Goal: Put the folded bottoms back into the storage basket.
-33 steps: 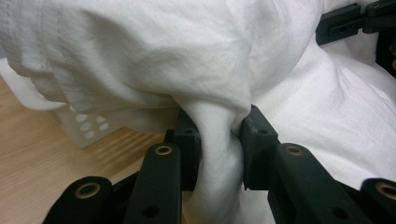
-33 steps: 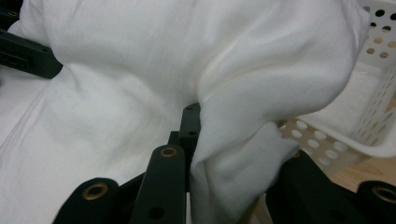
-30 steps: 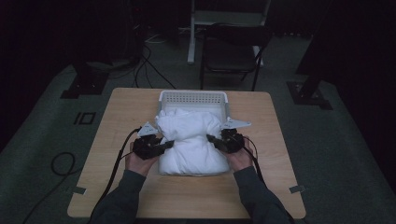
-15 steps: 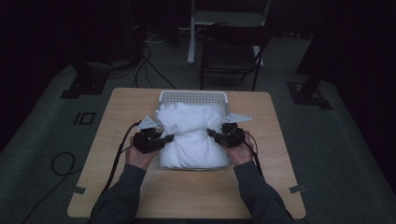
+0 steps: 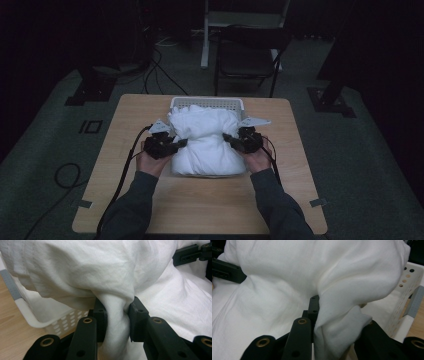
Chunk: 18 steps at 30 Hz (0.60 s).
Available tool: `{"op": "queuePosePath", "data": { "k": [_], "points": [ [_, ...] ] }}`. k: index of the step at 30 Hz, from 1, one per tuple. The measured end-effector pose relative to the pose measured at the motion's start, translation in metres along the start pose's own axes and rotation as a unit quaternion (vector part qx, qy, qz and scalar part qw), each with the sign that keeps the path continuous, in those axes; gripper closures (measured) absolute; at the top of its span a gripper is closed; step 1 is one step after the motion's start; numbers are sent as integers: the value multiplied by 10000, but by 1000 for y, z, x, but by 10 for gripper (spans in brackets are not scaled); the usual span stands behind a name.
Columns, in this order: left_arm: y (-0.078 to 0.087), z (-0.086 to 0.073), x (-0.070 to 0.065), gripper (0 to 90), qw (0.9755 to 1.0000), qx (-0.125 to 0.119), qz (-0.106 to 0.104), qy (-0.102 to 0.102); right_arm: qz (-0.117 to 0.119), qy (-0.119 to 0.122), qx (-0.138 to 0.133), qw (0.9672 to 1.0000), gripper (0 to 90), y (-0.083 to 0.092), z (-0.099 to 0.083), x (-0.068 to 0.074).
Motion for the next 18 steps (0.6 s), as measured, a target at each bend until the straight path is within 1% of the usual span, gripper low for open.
{"op": "queuePosePath", "data": {
  "k": [3, 9, 18],
  "points": [
    [0, 4, 3, 719, 10000, -31, 1, 19, -7, 0, -37, 10000, 744, 0, 4, -1],
    [-2, 6, 9, 719, 10000, -50, 30, 81, -18, 38, -61, 10000, 744, -1, 12, -1],
    [-2, 15, 16, 719, 9999, -83, 82, 78, -40, 29, -116, 9999, 744, -4, 23, -3]
  ]
}}
Point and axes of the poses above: each handheld gripper's, and its own axes: y roughly backward along the jaws, z roughly out of its top, x roughly to its left, the point moved 9 cm from there along -y, roughly forward along the jaws, and after that the axes turned 7 degrees about -y, right-handed, at the moved point
